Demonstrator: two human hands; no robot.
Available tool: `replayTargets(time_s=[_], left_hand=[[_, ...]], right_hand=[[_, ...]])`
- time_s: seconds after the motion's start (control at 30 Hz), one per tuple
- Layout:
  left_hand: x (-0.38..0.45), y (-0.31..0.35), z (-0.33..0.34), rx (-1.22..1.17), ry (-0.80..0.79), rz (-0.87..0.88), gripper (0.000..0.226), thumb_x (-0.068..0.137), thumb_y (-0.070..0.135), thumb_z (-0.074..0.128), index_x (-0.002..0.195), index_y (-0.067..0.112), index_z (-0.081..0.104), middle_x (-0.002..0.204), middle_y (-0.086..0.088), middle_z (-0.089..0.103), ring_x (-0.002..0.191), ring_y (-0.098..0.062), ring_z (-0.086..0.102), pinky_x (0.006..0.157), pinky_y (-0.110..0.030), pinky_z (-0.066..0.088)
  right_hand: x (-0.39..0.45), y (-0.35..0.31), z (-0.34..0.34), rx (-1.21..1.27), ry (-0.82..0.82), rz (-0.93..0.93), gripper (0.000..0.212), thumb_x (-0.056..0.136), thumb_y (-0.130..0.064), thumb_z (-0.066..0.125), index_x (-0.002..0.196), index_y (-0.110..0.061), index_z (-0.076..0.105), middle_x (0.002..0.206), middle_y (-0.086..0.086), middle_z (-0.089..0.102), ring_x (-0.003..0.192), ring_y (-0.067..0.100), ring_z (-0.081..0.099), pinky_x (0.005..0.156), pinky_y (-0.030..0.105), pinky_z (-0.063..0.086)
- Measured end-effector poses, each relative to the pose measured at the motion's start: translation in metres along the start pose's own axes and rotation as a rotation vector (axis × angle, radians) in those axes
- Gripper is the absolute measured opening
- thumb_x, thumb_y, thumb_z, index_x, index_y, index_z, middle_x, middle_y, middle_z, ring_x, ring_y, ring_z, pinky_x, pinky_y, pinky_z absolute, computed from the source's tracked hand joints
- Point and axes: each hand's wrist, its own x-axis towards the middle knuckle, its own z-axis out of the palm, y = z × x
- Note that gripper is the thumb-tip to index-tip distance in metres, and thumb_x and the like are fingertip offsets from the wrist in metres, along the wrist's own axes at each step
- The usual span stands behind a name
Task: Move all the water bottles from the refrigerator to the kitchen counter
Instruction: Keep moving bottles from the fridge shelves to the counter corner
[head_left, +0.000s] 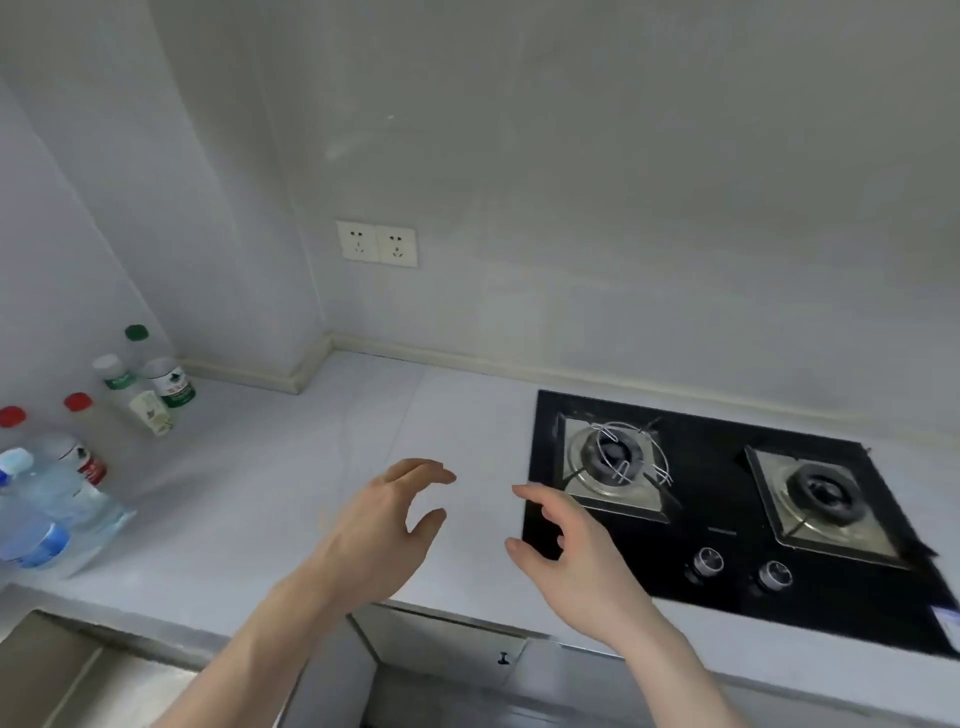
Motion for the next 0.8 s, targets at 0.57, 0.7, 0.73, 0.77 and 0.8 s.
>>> replayTargets(time_s=[0.57,0.7,0.73,0.77,0.8], left_hand=[[0.02,0.248,0.161,0.004,-0.371,0.622,0.038,0.098,0.032,0.064,0.134,0.041,0.058,0.143,0.027,0.048,0.134,0.004,0.044,0.115,-0.021,0.034],[0.034,0.311,0.199,0.008,-0.468,0.796,0.036,0.097,0.033,0.064,0.131,0.042,0.059,0.139,0.032,0.048,0.123,0.009,0.047,0.104,-0.014,0.037],[0.038,0.327,0.21,0.01,-0.503,0.841,0.036,0.097,0.034,0.064,0.131,0.043,0.059,0.14,0.032,0.048,0.123,0.008,0.048,0.103,-0.015,0.039],[0.041,0.341,0.221,0.008,-0.537,0.883,0.036,0.097,0.034,0.064,0.132,0.043,0.058,0.141,0.031,0.047,0.125,0.007,0.048,0.102,-0.015,0.039],[0.043,0.353,0.228,0.001,-0.553,0.914,0.037,0.097,0.035,0.064,0.132,0.044,0.057,0.142,0.031,0.047,0.128,0.006,0.047,0.102,-0.015,0.039]], right_hand=[[-0.232,0.135,-0.158,0.121,0.627,0.327,0.051,0.096,-0.032,0.071,0.137,-0.054,0.05,0.145,-0.038,0.041,0.129,-0.021,0.04,0.11,0.012,0.038],[-0.278,0.158,-0.178,0.099,0.807,0.465,0.051,0.095,-0.037,0.072,0.141,-0.047,0.052,0.148,-0.028,0.045,0.135,-0.007,0.043,0.119,0.027,0.037],[-0.289,0.162,-0.182,0.095,0.853,0.503,0.051,0.095,-0.039,0.071,0.142,-0.047,0.051,0.149,-0.027,0.045,0.136,-0.005,0.043,0.119,0.029,0.037],[-0.3,0.165,-0.186,0.092,0.9,0.541,0.051,0.095,-0.04,0.071,0.142,-0.047,0.051,0.149,-0.027,0.045,0.137,-0.004,0.043,0.119,0.03,0.038],[-0.307,0.167,-0.189,0.089,0.929,0.564,0.051,0.095,-0.04,0.07,0.142,-0.046,0.051,0.149,-0.028,0.045,0.135,-0.006,0.043,0.119,0.03,0.038]])
